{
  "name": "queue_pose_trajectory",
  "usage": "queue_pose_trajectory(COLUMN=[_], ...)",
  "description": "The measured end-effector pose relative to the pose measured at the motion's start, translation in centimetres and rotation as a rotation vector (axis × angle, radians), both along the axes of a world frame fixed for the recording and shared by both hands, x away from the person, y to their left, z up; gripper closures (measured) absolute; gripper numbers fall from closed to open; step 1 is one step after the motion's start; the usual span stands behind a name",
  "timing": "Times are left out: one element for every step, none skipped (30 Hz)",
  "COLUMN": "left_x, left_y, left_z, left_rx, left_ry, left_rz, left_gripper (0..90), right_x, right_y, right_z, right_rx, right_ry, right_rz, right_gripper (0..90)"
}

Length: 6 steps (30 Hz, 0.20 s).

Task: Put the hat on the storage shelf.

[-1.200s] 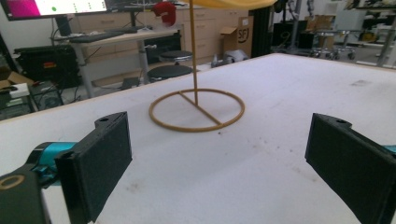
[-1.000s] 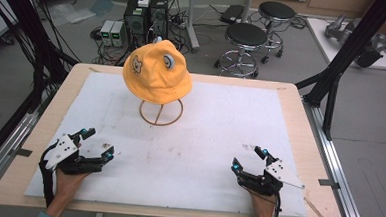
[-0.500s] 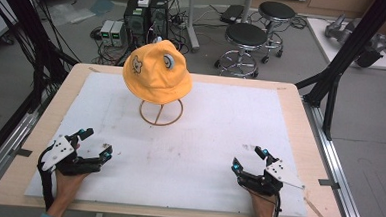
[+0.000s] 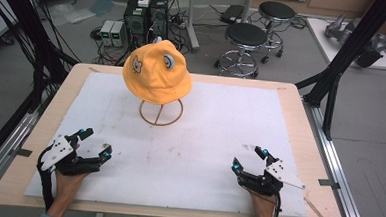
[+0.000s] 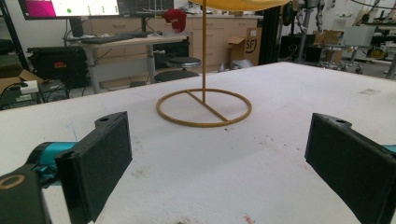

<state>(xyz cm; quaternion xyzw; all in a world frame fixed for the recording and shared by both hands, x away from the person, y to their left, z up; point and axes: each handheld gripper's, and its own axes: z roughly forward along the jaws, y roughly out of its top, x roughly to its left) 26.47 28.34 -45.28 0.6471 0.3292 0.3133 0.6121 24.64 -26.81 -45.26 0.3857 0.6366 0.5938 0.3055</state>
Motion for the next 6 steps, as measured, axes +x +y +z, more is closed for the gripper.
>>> queue_pose_trajectory(left_x=[0.0, 0.0, -0.01, -0.02, -0.02, -0.03], left_y=[0.0, -0.01, 0.01, 0.01, 0.05, 0.07], left_z=[0.0, 0.0, 0.0, 0.0, 0.0, 0.0], left_rx=[0.0, 0.0, 0.003, 0.003, 0.002, -0.001], left_ry=[0.0, -0.001, -0.002, -0.003, -0.003, -0.002], left_rz=[0.0, -0.001, -0.001, 0.0, -0.001, 0.0], left_gripper=[7.5, 7.5, 7.5, 7.5, 7.5, 7.5], right_x=[-0.02, -0.06, -0.03, -0.02, -0.02, -0.03], right_y=[-0.01, 0.0, 0.0, 0.01, 0.02, 0.03], right_z=[-0.01, -0.01, -0.02, -0.01, -0.01, -0.01], right_rx=[0.003, 0.005, 0.001, 0.0, 0.0, -0.001], right_ry=[-0.003, -0.002, -0.004, -0.004, -0.003, -0.003], right_rz=[-0.002, -0.002, -0.003, -0.004, -0.004, -0.004], right_gripper=[10.4, 10.4, 10.4, 10.4, 10.4, 10.4])
